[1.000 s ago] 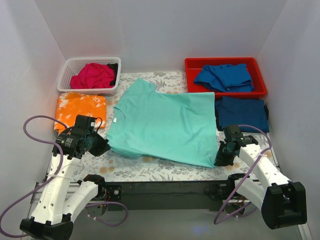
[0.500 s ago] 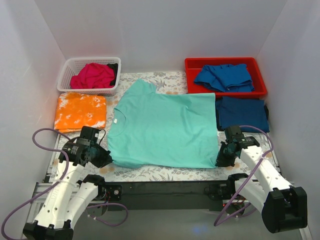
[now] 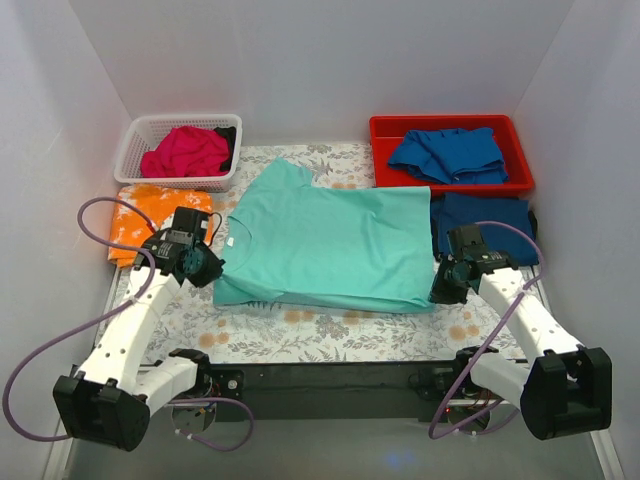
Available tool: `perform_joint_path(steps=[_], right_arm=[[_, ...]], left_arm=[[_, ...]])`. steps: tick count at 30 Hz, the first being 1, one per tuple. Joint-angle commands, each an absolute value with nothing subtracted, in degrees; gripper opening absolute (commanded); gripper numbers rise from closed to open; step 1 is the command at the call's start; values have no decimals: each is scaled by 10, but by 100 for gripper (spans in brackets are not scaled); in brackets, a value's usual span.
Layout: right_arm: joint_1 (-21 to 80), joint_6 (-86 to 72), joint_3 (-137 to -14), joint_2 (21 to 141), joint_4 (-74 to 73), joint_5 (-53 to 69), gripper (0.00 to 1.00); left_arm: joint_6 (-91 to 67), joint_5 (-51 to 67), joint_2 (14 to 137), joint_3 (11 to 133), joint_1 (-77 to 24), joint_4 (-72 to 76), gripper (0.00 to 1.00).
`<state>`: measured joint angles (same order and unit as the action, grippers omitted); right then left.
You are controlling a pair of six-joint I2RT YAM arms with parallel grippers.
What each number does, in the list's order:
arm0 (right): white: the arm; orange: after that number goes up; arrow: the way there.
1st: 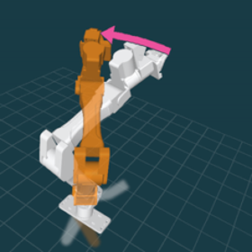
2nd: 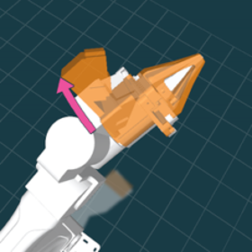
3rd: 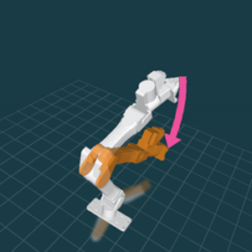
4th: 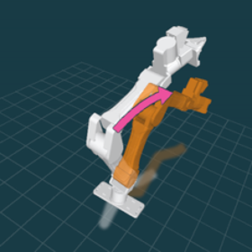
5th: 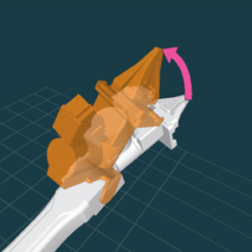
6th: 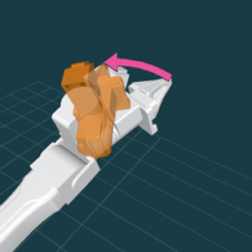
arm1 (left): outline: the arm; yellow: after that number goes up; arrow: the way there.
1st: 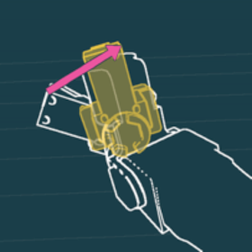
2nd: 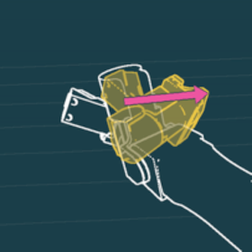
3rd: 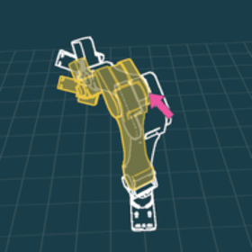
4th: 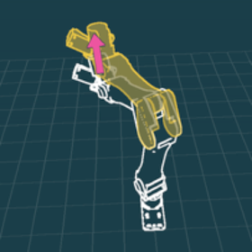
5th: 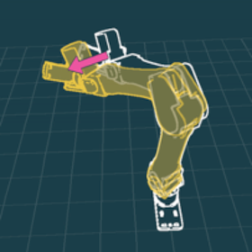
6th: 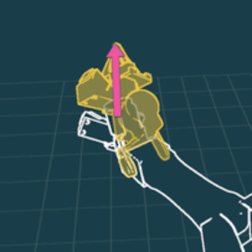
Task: Fold and stack the t-shirts
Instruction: Fold the flattened tshirt in 1/3 of the way
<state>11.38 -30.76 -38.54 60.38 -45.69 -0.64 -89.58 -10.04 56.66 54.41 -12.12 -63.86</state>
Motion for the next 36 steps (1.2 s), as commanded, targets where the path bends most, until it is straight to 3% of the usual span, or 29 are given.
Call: perform_joint_path(steps=[1, 25, 27, 28, 29, 30, 31, 33, 34, 36], right_arm=[[113, -285, -427, 627, -410, -32, 1], [69, -237, -500, 813, -302, -19, 1], [66, -233, -511, 833, -302, -18, 16], [65, -231, -520, 839, -301, -17, 22], [65, -229, -538, 845, -300, -22, 35], [65, -228, -549, 851, -300, -28, 39], [65, -226, -560, 853, -300, -35, 41], [64, -221, -592, 853, -300, -53, 46], [65, -219, -600, 852, -302, -58, 46], [65, -208, -617, 846, -301, -55, 47]], left_arm=[[-853, -157, 598, 582, -124, -568, 0], [-774, -151, 795, 639, -123, -432, 0], [-767, -153, 807, 648, -123, -422, 0], [-766, -151, 816, 653, -123, -421, 4], [-761, -149, 830, 663, -123, -415, 13], [-758, -151, 839, 668, -123, -410, 32], [-755, -160, 844, 671, -123, -404, 41], [-744, -167, 854, 688, -123, -375, 47], [-737, -171, 858, 695, -123, -367, 80], [-734, -176, 869, 720, -123, -365, 83]])
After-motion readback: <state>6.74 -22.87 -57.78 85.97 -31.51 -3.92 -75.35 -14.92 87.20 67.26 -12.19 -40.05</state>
